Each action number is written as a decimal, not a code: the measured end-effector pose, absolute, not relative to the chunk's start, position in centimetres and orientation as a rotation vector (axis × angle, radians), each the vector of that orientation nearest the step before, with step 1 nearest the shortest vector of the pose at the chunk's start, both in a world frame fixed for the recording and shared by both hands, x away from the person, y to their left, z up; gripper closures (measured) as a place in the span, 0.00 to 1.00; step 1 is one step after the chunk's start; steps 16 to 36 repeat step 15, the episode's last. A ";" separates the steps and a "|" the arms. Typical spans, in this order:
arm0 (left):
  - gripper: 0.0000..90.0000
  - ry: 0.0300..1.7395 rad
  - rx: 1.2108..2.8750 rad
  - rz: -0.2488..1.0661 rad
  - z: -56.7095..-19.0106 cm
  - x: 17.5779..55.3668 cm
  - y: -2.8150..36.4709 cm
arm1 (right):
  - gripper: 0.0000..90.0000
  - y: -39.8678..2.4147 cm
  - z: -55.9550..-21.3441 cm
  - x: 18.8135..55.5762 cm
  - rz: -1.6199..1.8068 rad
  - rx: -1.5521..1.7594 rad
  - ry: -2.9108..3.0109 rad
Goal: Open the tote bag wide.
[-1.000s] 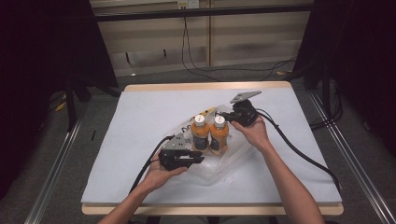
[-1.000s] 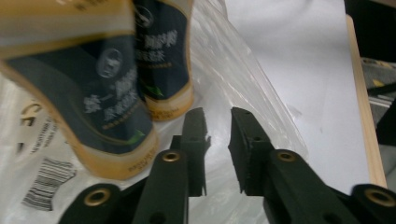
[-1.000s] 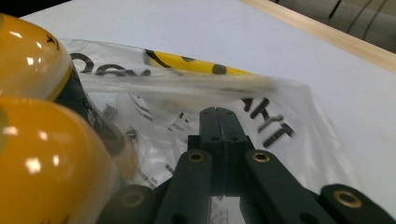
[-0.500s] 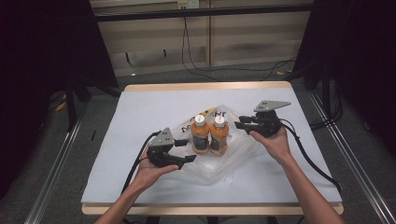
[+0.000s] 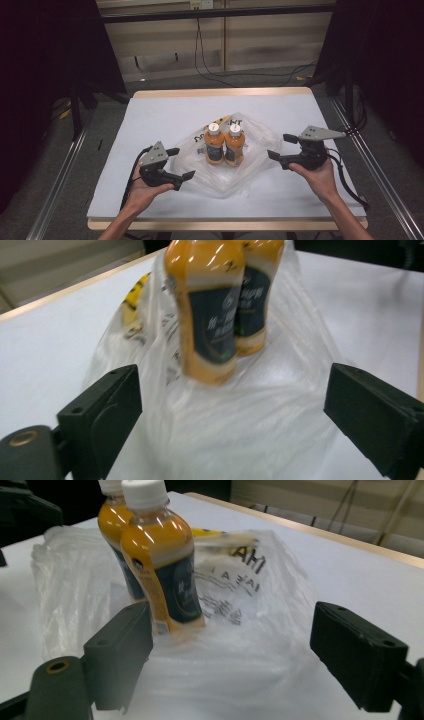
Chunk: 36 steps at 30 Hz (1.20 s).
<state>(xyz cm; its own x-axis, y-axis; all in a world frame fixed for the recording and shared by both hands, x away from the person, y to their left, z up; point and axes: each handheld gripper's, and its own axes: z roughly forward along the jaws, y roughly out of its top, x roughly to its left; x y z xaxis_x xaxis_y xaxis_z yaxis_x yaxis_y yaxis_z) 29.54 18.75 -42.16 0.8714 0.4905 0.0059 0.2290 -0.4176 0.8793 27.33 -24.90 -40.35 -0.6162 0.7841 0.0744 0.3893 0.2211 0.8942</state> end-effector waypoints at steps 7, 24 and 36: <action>0.07 0.606 1.981 0.364 -42.2 27.5 22.4 | 0.15 -26.5 -41.7 24.0 1.334 1.148 2.058; 0.07 0.738 1.965 0.410 -43.9 26.7 26.0 | 0.12 -28.8 -43.0 21.1 1.312 1.239 1.962; 0.07 0.738 1.965 0.410 -43.9 26.7 26.0 | 0.12 -28.8 -43.0 21.1 1.312 1.239 1.962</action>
